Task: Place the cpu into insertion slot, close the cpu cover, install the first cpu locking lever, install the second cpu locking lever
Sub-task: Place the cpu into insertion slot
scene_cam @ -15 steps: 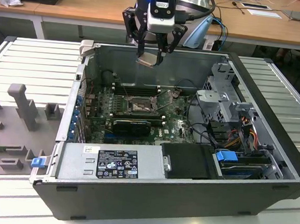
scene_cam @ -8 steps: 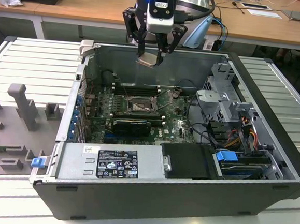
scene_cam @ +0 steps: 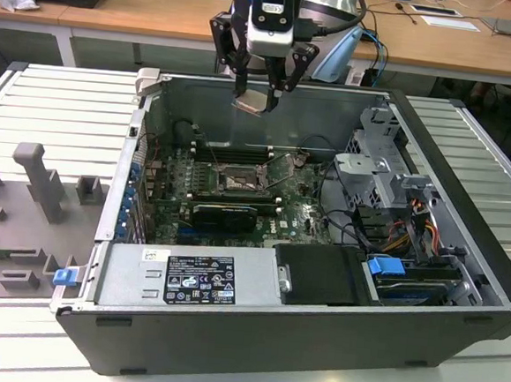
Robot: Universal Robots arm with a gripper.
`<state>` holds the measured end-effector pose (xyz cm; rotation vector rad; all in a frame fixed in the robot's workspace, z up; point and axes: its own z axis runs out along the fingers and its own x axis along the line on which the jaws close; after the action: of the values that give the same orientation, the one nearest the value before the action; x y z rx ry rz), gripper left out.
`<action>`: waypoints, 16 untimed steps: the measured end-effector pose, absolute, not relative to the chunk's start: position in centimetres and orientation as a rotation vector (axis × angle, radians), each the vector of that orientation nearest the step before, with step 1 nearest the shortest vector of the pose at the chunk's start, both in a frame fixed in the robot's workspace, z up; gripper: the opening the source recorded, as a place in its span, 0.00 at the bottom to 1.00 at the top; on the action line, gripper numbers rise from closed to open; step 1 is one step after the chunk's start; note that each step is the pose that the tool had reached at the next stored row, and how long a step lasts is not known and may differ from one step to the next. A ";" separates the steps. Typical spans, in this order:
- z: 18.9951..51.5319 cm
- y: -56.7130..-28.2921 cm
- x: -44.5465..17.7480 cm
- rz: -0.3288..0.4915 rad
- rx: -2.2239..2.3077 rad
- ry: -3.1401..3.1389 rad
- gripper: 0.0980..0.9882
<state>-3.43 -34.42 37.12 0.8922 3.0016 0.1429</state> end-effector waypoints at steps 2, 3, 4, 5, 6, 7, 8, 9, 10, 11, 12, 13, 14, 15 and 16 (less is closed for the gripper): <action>37.1 -34.4 -3.4 0.143 0.910 2.996 0.48; 37.1 -34.4 -3.4 0.143 0.920 2.992 0.48; 37.1 -34.4 -3.4 0.143 0.926 2.990 0.48; 37.1 -34.4 -3.4 0.143 0.933 2.988 0.48; 37.1 -34.4 -3.4 0.143 0.945 2.984 0.48; 37.1 -34.4 -3.4 0.143 0.958 2.979 0.48; 37.1 -34.4 -3.4 0.143 0.968 2.976 0.48; 37.1 -34.4 -3.4 0.143 0.977 2.972 0.48; 37.0 -34.4 -3.4 0.143 0.981 2.971 0.48; 37.0 -34.4 -3.4 0.142 0.985 2.969 0.48; 36.9 -34.4 -3.4 0.142 0.987 2.969 0.48; 36.9 -34.4 -3.4 0.142 0.988 2.968 0.48; 36.8 -34.4 -3.4 0.142 0.988 2.968 0.48; 36.8 -34.4 -3.4 0.142 0.988 2.968 0.48; 36.7 -34.4 -3.4 0.141 0.989 2.968 0.48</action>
<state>-3.42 -34.42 36.71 0.9887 2.9679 0.1412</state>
